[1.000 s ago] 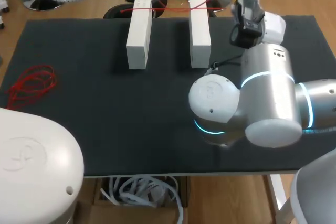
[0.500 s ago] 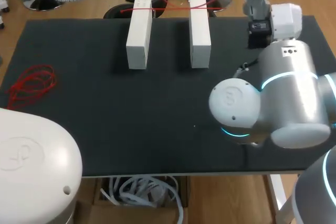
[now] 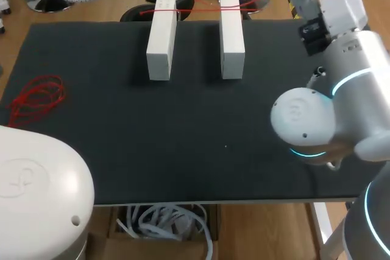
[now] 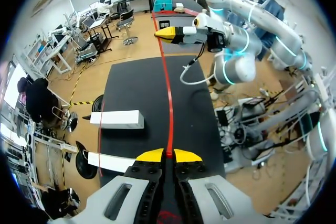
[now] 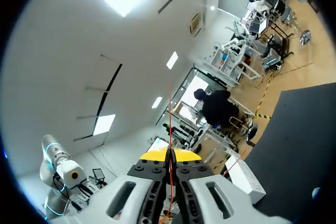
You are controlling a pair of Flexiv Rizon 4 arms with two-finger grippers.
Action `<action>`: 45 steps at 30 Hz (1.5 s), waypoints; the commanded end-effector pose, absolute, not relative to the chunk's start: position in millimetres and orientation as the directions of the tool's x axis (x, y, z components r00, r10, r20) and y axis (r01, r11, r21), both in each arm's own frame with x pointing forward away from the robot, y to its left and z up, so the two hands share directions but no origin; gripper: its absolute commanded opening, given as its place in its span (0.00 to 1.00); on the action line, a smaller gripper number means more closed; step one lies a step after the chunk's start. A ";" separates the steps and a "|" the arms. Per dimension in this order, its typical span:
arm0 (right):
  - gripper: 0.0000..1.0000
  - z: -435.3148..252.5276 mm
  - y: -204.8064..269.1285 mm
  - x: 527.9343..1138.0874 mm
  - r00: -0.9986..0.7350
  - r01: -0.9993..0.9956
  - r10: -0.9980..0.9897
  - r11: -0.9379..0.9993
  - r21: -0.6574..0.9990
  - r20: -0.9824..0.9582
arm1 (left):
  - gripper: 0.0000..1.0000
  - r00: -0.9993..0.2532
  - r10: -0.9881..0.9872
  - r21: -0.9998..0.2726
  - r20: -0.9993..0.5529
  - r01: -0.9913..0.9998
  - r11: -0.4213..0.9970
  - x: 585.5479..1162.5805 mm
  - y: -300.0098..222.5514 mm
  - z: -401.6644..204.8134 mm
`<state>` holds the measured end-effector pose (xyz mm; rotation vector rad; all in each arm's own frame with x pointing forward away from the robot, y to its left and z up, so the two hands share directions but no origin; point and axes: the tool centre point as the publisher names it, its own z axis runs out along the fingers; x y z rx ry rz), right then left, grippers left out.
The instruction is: Grab the tape and strap the tape.
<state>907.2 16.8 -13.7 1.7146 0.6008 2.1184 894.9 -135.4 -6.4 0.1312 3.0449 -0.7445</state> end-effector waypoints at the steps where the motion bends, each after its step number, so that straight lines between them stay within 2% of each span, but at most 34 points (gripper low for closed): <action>1: 0.00 -8.0 13.8 908.5 -0.121 0.104 0.563 -0.812 0.574 0.818 | 0.00 -0.997 0.079 -0.457 -0.024 0.081 0.886 894.1 -135.2 -5.6; 7: 0.00 -6.8 16.5 911.3 0.104 0.137 0.760 -0.650 0.748 0.641 | 0.00 -0.997 0.079 -0.457 -0.024 0.081 0.886 894.1 -135.2 -5.6; 15: 0.00 2.9 22.1 909.5 0.071 0.130 0.963 -0.267 0.955 0.259 | 0.00 -0.997 0.079 -0.457 -0.024 0.081 0.886 894.1 -135.2 -5.6; 18: 0.00 1.6 26.6 910.0 -0.014 0.106 0.999 0.031 0.994 -0.030 | 0.00 -0.997 0.079 -0.457 -0.024 0.081 0.886 894.1 -135.2 -5.6; 38: 0.00 1.6 26.6 910.0 -0.014 0.106 0.999 0.031 0.994 -0.030 | 0.00 -0.997 0.079 -0.457 -0.024 0.081 0.886 894.1 -135.2 -5.6; 45: 0.00 -1.7 45.2 910.1 -0.066 0.100 0.888 0.459 0.883 -0.455 | 0.00 -0.997 0.079 -0.457 -0.024 0.081 0.886 894.1 -135.2 -5.6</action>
